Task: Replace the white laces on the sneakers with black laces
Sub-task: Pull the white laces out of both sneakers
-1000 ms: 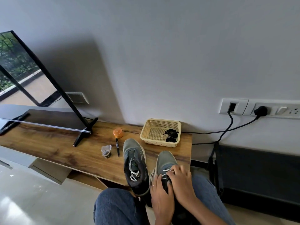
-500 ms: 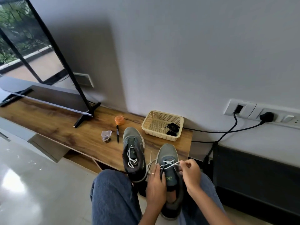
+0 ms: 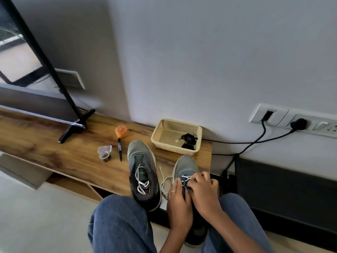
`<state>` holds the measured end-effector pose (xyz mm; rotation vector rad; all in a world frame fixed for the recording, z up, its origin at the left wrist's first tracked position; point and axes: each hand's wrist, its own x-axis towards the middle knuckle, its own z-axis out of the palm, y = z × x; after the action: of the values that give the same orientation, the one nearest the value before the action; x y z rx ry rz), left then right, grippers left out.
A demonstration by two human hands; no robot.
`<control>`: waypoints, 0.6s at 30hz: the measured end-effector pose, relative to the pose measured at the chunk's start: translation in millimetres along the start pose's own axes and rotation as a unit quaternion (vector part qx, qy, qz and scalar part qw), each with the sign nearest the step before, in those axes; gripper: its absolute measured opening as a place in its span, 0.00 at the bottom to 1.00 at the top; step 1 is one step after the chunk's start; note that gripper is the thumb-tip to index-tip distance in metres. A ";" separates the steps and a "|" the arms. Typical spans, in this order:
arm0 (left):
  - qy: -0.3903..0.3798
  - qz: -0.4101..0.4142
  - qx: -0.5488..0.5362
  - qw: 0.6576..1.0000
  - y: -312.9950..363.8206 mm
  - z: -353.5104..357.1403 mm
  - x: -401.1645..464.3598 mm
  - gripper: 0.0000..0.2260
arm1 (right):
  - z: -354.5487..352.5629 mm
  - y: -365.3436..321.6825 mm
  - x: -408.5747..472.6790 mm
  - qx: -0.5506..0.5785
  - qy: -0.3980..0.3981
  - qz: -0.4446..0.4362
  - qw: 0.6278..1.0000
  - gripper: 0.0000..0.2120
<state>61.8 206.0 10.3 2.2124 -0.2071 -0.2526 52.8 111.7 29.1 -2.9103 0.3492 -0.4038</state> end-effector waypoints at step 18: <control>-0.020 -0.089 -0.106 0.990 4.1 -4.1 0.4 0.29 | -53.9 4.5 6.0 0.150 0.001 0.231 0.961 0.07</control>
<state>63.0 206.5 16.0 2.0158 -0.0028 -0.4000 42.0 98.0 80.7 -2.4317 0.8619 -0.3473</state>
